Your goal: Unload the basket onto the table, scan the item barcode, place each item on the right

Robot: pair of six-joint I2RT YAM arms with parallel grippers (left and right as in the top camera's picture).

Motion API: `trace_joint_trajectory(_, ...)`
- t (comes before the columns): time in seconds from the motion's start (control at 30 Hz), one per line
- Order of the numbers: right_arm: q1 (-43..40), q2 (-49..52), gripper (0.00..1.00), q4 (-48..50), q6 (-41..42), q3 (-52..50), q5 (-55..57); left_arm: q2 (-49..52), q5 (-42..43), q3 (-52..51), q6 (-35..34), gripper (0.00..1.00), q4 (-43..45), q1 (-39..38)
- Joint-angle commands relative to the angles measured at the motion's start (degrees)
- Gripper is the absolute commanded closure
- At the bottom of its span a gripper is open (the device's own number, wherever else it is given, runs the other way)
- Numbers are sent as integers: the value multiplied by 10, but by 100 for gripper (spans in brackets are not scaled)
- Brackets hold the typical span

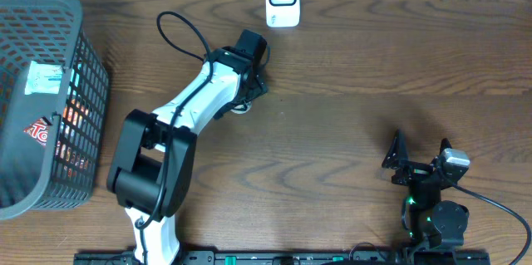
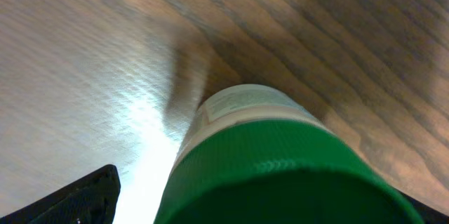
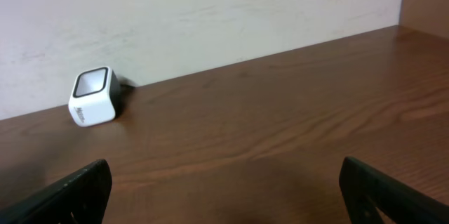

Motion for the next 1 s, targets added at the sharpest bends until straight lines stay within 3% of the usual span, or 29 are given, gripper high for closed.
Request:
trace_joint_trajectory(0.0, 8, -2, 1, -1, 1, -1, 1, -66, -27, 25, 33, 1, -5, 7)
trace_joint_trajectory(0.33, 8, -2, 1, -1, 1, -1, 1, -280, -27, 26, 136, 4, -2, 47)
trace_joint_trajectory(0.37, 8, -2, 1, -1, 1, -1, 1, -308, -28, 26, 144, 11, -3, 58)
trace_joint_trajectory(0.43, 8, -2, 1, -1, 1, -1, 1, -353, -47, 26, 145, 62, -10, 80)
trace_joint_trajectory(0.47, 8, -2, 1, -1, 1, -1, 1, -382, -70, 26, 145, 79, -17, 97)
trace_joint_trajectory(0.5, 8, -2, 1, -1, 1, -1, 1, -405, -90, 26, 145, 81, -21, 112)
trace_joint_trajectory(0.53, 8, -2, 1, -1, 1, -1, 1, -428, -112, 26, 145, 74, -24, 128)
trace_joint_trajectory(0.6, 8, -2, 1, -1, 1, -1, 1, -473, -158, 26, 148, 15, -26, 164)
trace_joint_trajectory(0.63, 8, -2, 1, -1, 1, -1, 1, -491, -176, 26, 155, 9, -26, 181)
trace_joint_trajectory(0.67, 8, -2, 1, -1, 1, -1, 1, -508, -193, 26, 166, 10, -26, 198)
trace_joint_trajectory(0.7, 8, -2, 1, -1, 1, -1, 1, -523, -212, 26, 174, 20, -28, 216)
trace_joint_trajectory(0.77, 8, -2, 1, -1, 1, -1, 1, -547, -261, 26, 178, 62, -35, 252)
trace_joint_trajectory(0.83, 8, -2, 1, -1, 1, -1, 1, -562, -310, 26, 177, 92, -44, 291)
trace_joint_trajectory(0.9, 8, -2, 1, -1, 1, -1, 1, -569, -349, 26, 177, 92, -47, 333)
trace_joint_trajectory(0.93, 8, -2, 1, -1, 1, -1, 1, -570, -355, 26, 177, 73, -47, 351)
trace_joint_trajectory(0.97, 8, -2, 1, -1, 1, -1, 1, -569, -355, 26, 177, 37, -47, 369)
